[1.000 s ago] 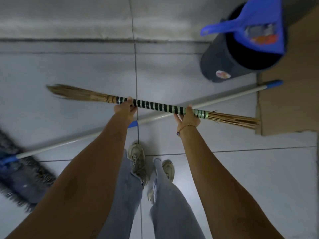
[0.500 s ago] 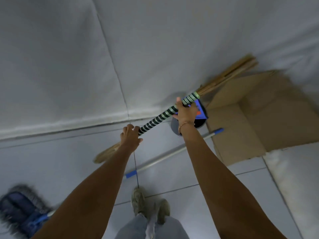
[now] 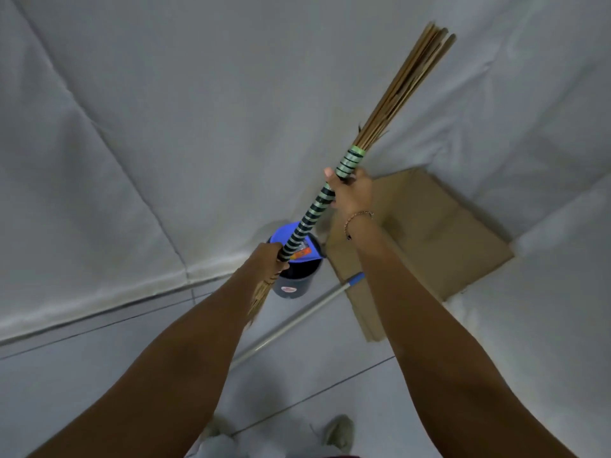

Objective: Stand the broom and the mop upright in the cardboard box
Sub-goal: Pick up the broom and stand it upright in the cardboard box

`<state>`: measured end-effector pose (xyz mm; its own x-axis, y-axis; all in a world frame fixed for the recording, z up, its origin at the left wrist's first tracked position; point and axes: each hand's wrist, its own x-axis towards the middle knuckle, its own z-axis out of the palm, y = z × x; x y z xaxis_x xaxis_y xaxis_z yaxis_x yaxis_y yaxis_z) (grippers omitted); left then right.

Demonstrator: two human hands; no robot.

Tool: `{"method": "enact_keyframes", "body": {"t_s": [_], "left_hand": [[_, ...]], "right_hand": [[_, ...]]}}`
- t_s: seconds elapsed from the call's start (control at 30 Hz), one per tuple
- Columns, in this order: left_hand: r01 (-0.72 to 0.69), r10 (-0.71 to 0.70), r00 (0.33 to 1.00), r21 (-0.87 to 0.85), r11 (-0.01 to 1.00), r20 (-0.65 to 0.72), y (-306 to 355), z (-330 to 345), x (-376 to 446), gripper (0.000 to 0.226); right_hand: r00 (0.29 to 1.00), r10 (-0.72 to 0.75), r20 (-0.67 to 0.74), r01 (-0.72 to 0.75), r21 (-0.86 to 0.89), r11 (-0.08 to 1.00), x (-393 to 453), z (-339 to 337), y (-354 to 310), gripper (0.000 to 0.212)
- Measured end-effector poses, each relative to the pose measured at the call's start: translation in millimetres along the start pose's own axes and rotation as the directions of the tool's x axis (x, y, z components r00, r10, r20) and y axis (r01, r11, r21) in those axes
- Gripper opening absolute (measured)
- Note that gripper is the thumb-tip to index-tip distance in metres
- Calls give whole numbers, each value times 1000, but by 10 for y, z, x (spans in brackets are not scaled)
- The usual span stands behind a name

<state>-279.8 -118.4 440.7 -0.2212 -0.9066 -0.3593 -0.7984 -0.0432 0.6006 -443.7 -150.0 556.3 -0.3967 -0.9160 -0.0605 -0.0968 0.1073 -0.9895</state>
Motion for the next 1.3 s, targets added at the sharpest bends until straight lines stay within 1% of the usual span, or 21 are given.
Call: {"method": "enact_keyframes", "body": {"t_s": [0.07,0.13,0.23,0.3,0.47,0.6,0.7,0.83,0.97,1.13,1.23,1.3], "left_hand": [[-5,5,1000,-12,1000,7,392,198,106,33],[-1,1,1000,-7,1000,1,690,378,250,34],[-21,21,1000,14,1000,-11,1000,616,380,31],[4,-3,1000,31,1000,-24,1155,772,442,29],[7,-5,1000,84,996,-21,1258,1081,700,25],[17,-17,1000,89,996,0,1383,1198,1047,27],[-4,2,1000,53,999,28,1575,1207,1434,31],[-19,16,998,38,999,61,1883,1215,2100,34],[-18,16,995,18,1000,102,2215,1316,2606,36],[-14,18,991,-30,999,129,2663,1465,3184,35],[4,1,989,-38,999,146,2920,1567,3470,35],[40,-29,991,-82,996,129,3081,1731,3676,34]], "right_hand": [[999,-37,3,37,-4,999,151,-388,-45,26],[998,-58,39,58,-5,998,300,-708,-64,26],[995,-75,63,76,-25,997,439,-1031,-35,24],[994,-80,75,80,-10,997,536,-1195,32,24],[991,-77,106,76,12,997,808,-1380,273,27],[992,-63,108,62,8,998,1169,-1463,470,31],[990,-68,120,71,-19,997,1584,-1544,512,34],[988,-88,126,100,-86,991,2251,-1634,506,37],[981,-126,145,147,-145,978,2797,-1798,520,32],[976,-136,169,174,-241,955,3421,-2122,615,39],[970,-178,168,220,-279,935,3767,-2302,668,40],[966,-165,200,219,-284,934,4088,-2445,756,39]]}}
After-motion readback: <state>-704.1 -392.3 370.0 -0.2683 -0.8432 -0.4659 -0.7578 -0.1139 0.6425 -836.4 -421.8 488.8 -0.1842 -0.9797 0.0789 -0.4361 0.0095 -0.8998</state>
